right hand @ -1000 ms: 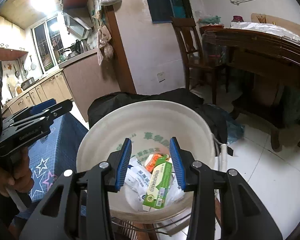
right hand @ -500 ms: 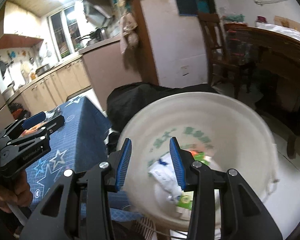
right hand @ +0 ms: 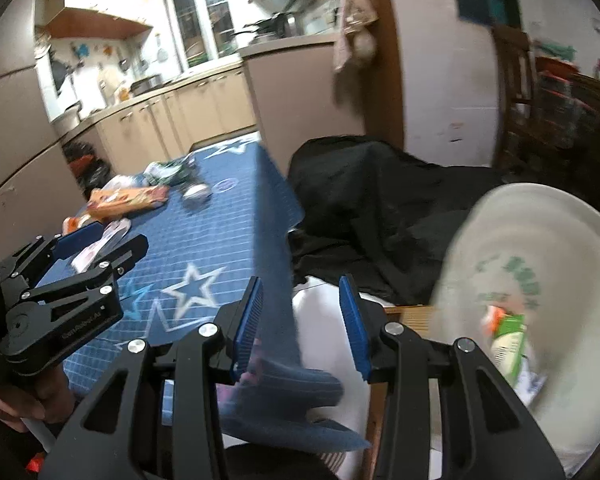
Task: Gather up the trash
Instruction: 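Move both open grippers from the bucket back over the table, then grasp the white paper cup with the left gripper while the right gripper grasps the white medicine box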
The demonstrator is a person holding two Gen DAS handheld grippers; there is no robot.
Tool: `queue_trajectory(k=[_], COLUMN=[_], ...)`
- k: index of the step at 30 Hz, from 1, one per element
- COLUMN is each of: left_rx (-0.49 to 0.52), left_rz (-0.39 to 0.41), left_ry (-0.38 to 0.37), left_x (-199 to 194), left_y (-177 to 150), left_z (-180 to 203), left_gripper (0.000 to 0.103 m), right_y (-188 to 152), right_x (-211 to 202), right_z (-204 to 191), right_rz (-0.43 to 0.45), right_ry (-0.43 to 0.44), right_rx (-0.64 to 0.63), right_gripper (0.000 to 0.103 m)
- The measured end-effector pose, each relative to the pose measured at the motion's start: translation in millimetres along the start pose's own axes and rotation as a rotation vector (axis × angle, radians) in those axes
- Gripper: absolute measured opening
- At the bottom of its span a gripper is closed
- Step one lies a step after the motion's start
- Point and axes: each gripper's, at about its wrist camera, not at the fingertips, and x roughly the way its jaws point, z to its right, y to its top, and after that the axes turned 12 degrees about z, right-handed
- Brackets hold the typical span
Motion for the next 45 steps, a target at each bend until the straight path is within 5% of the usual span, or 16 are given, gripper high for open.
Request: queue_trajectory(k=[16, 20, 30, 32, 34, 37, 45], left_rx=[-0.092, -0.181, -0.295, -0.322, -0.344, -0.385, -0.456], left_rz=[-0.097, -0.128, -0.134, -0.132, -0.130, -0.128, -0.107], left_ry=[0.189, 0.249, 0.455, 0.491, 0.530, 0.585, 0.664], left_x=[0.9, -7.0, -18.6, -22.3, -25.5, -33.4, -54.0], left_y=[-53.5, -66.4, -83.3, -87.1, -92.1, -98.9, -111.7], left_z=[-106.7, -149.5, -247.8, -264.4, -279.5, -302.8, -342.4], left_gripper=[0.068, 0.068, 0.069, 0.069, 0.069, 0.070, 0.072], right_y=[-8.5, -10.9, -13.5, -13.4, -12.2, -9.6, -10.7], right_x=[63.4, 77.8, 110.1, 114.9, 118.9, 126.5, 164.5], right_z=[-111.0, -139.9, -220.2, -233.5, -246.2, -262.6, -306.8], right_rz=[-0.118, -0.145, -0.199, -0.204, -0.202, -0.200, -0.295], right_ry=[0.206, 0.261, 0.402, 0.412, 0.402, 0.350, 0.186], right_rx=[-0.156, -0.189, -0.246, -0.241, -0.212, -0.153, 0.016], right_gripper=[0.038, 0.038, 0.038, 0.048, 0.073, 0.096, 0.097])
